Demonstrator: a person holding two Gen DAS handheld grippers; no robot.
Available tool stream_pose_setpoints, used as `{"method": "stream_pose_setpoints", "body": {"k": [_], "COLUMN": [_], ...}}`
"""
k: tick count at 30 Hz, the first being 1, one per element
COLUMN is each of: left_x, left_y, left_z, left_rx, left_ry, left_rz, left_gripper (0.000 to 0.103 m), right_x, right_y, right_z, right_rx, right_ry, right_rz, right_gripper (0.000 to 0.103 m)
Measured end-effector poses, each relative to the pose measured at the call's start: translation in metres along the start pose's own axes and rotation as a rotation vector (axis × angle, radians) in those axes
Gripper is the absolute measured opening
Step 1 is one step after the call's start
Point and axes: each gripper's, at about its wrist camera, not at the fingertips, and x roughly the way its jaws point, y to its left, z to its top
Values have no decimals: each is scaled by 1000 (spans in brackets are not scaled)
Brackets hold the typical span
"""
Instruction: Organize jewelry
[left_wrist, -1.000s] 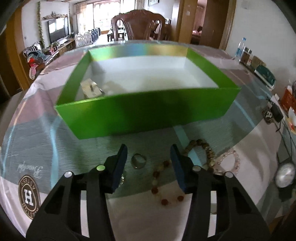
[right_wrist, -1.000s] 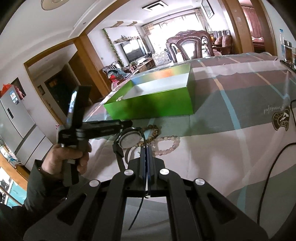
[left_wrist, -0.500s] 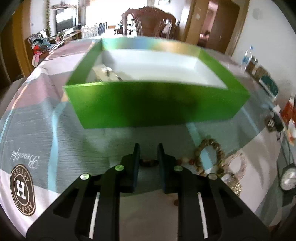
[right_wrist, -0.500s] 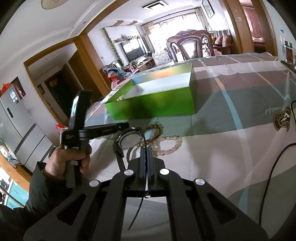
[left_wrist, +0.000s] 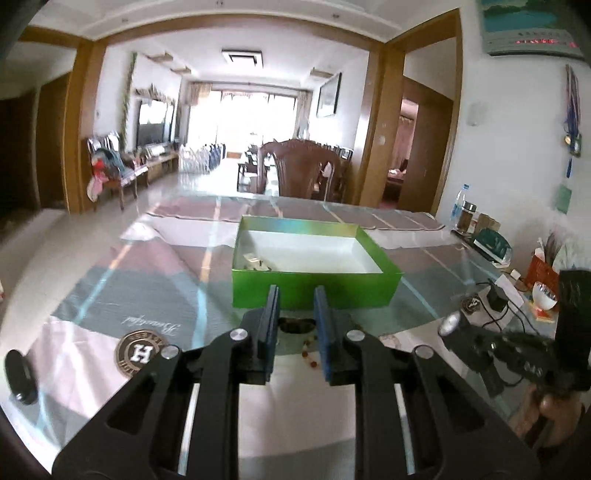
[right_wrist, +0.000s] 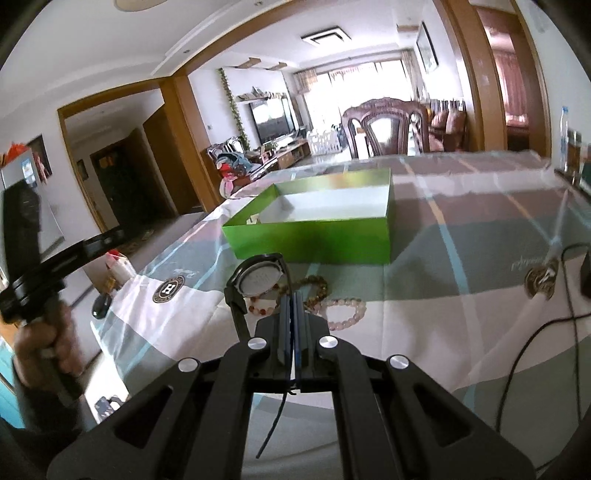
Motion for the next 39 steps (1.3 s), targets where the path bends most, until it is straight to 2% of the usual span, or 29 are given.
{"method": "stream_pose_setpoints", "body": {"k": [4, 9, 39], "left_x": [-20, -24, -24], "left_y": [-13, -19, -16], "left_z": [-16, -25, -26], "left_rx": [19, 40, 40], "left_ry": [-14, -3, 15], "left_rz": [8, -4, -3], "left_gripper": [19, 19, 19], "right_x": [-4, -6, -8], "right_y": [5, 7, 9], "right_z": [-1, -1, -1], "right_rx": [-14, -17, -13], "right_ry": [-16, -22, -14], "right_rz": [-4, -11, -14], "right_gripper": [2, 2, 2]}}
